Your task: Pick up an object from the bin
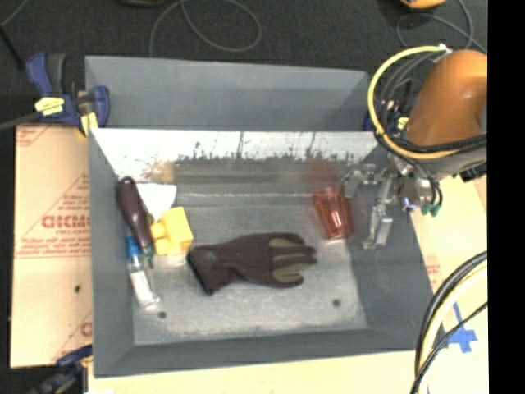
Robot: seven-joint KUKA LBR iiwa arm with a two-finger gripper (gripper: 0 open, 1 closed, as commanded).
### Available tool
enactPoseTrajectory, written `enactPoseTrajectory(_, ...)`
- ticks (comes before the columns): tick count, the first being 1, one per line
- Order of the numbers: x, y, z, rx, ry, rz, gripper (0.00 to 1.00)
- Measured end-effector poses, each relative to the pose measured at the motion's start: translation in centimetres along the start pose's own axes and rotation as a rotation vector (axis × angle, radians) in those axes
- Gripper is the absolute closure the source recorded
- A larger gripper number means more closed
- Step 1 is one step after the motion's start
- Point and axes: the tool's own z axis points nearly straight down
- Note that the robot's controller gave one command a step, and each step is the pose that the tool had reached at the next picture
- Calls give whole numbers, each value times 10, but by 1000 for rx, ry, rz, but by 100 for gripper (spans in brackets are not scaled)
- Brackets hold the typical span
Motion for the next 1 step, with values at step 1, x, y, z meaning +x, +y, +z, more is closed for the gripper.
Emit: enactPoseTrajectory(1,-1,0,-5,1,-7,-2,0)
